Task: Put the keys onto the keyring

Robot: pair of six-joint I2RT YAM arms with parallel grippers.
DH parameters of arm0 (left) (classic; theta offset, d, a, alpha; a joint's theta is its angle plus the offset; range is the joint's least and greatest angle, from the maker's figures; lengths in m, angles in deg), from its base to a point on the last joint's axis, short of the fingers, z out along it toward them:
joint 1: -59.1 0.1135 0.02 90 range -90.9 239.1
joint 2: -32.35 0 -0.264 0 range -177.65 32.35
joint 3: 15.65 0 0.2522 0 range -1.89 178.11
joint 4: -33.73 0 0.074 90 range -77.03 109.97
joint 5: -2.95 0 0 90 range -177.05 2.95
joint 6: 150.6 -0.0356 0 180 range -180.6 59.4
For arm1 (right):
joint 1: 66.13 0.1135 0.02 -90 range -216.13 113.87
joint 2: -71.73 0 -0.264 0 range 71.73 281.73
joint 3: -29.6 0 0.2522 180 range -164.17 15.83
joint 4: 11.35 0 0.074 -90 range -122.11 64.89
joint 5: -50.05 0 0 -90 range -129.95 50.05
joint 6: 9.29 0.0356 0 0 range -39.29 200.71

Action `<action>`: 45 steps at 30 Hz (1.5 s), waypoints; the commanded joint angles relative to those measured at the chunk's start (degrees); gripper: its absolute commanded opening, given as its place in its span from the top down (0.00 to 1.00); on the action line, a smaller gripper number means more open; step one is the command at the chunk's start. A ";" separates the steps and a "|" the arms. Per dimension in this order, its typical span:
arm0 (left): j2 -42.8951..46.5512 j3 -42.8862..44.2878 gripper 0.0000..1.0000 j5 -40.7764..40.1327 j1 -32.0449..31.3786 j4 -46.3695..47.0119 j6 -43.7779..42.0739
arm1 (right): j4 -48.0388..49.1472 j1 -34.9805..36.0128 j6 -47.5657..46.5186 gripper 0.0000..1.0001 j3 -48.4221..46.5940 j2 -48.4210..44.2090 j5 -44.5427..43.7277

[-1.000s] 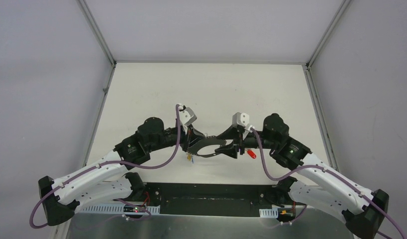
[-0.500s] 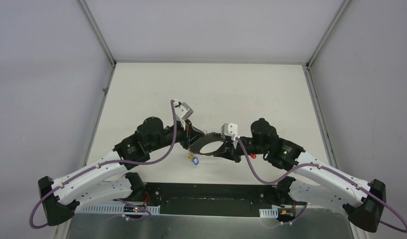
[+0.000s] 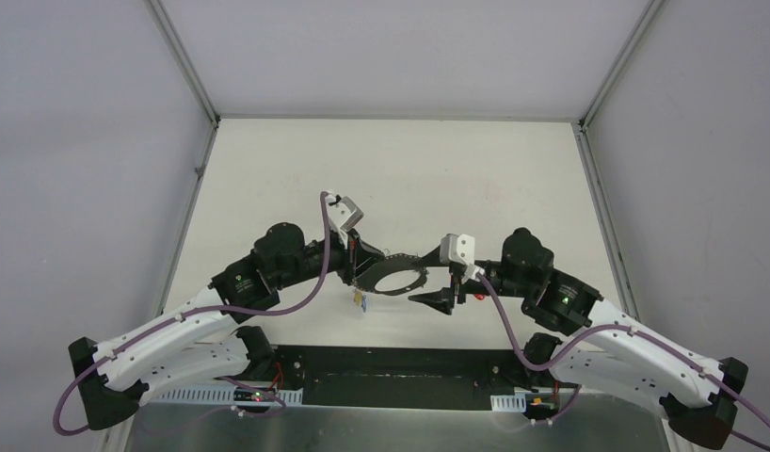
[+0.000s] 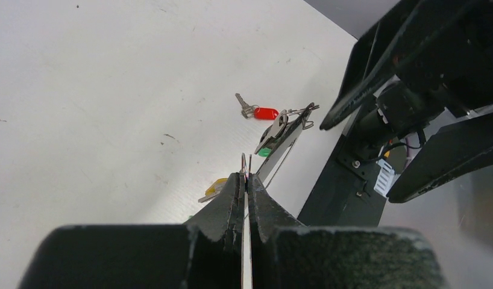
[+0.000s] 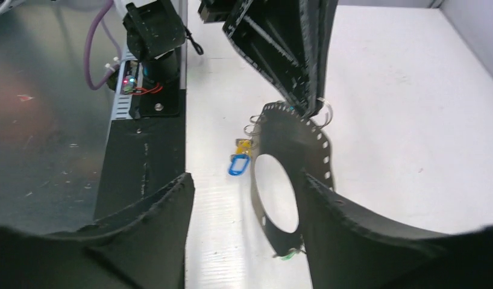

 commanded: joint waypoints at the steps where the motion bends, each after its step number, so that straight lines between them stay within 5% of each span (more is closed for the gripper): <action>1: 0.09 2.54 1.00 3.19 0.50 2.16 -2.89 | 2.76 0.25 -1.38 0.31 -3.34 -0.29 -3.82; 6: -0.69 2.96 1.00 5.19 0.54 2.25 -3.19 | 1.43 0.25 -0.61 0.30 -4.97 2.98 -8.25; 11: -0.94 2.99 1.00 5.68 0.51 2.25 -3.15 | -0.48 0.25 0.68 0.42 -6.44 6.68 -8.71; 20: -0.21 2.69 1.00 3.29 0.54 2.53 -0.58 | -0.94 0.25 0.64 1.00 -4.92 7.69 -5.37; 40: 2.48 -0.09 1.00 -7.97 0.51 7.40 9.01 | -2.91 1.07 -4.71 1.00 -0.23 5.06 4.66; 45: 1.92 0.36 1.00 -12.23 0.49 4.37 10.33 | -2.86 1.84 -6.18 0.88 0.94 4.86 6.83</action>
